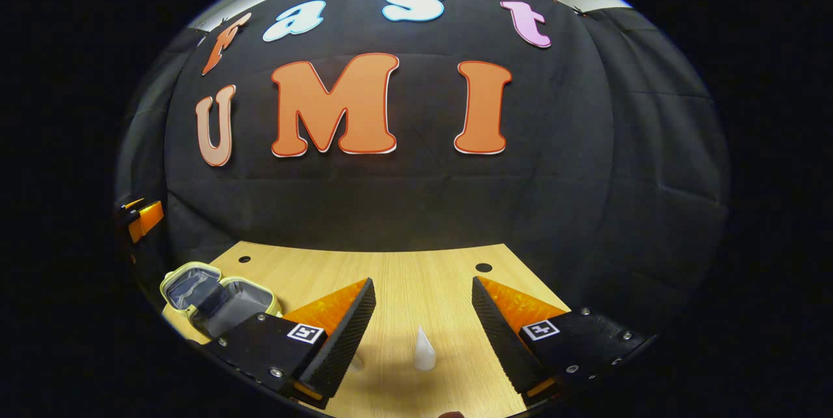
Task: First open the suitcase, pack the skin care products into it, and then close the suitcase.
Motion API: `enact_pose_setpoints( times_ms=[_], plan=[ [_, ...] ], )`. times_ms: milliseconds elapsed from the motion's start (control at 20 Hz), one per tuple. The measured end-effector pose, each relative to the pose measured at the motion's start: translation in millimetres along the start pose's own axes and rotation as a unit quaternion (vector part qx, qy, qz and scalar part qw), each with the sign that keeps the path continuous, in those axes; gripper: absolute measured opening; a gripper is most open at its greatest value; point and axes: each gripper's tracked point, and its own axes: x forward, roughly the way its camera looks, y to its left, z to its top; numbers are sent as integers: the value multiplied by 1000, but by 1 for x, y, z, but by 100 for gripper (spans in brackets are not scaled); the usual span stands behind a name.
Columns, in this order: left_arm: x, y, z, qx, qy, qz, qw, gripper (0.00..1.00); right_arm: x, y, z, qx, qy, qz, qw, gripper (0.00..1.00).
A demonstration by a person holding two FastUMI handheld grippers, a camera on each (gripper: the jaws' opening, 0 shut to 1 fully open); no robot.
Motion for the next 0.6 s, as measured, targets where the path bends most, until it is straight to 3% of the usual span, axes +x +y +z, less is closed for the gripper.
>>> enact_pose_setpoints(
  times_ms=[250, 600],
  plan=[
    [-24, -105, -56, -13, 34, -74, 997, 96, 3, -21, -26, -9, 17, 2, 1000, 95],
    [-60, -212, -144, 29, 80, -170, 982, 96, 11, -40, -55, -8, 41, -5, 999, 95]
  ],
)
